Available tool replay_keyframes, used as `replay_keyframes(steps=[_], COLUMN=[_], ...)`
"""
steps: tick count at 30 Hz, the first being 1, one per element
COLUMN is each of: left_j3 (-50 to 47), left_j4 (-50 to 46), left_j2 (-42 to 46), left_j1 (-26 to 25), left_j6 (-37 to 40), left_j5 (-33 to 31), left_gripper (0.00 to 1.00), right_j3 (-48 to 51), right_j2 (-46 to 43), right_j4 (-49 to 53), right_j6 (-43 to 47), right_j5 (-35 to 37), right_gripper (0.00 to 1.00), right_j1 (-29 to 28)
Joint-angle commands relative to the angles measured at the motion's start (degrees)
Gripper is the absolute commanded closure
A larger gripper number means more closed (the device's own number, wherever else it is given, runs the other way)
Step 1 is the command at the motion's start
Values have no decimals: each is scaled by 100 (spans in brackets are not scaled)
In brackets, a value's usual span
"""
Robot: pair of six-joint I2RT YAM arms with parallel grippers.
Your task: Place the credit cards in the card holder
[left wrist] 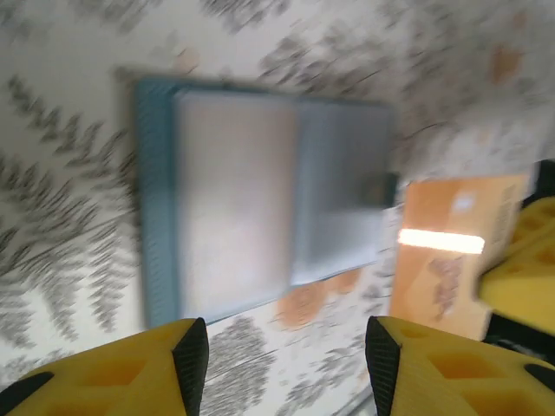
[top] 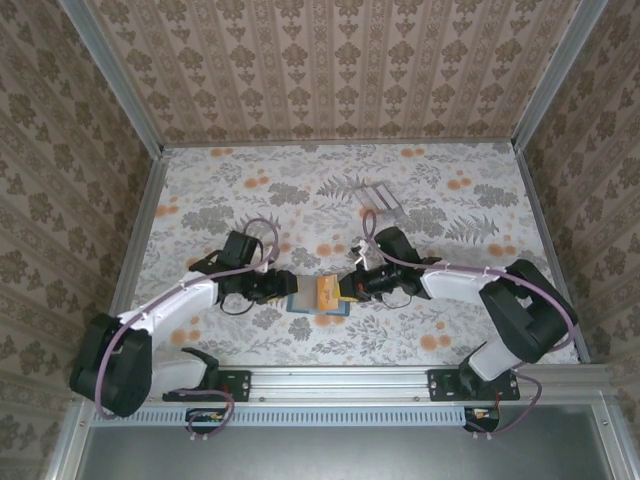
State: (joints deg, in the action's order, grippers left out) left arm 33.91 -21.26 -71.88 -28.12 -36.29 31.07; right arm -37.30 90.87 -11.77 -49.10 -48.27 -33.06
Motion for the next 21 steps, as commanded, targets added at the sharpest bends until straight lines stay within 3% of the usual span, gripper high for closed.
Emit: replay_keyframes(steps=[1,5,13,21], left_j3=[-91,-77,-95,-68], left_j4=[-4,-75,145,235], left_j2=[-230,-410,-878,-1046], left_j1=[-69,-106,-115,-132], left_j6=[76,92,-53,-33], left_j5=[-263,-562,-667,-677], left_gripper=[48,48,61,66], right_j3=[-58,-110,-143,-116], right_j2=[303,511,878,1233], right_j4=[-396,-462,-870,-1423], right_j6=[-116,-116,-266,-518], right_j5=[87,155,72,-7], right_gripper=[100,100,100,100], right_j1=[-25,-23,-34,-43])
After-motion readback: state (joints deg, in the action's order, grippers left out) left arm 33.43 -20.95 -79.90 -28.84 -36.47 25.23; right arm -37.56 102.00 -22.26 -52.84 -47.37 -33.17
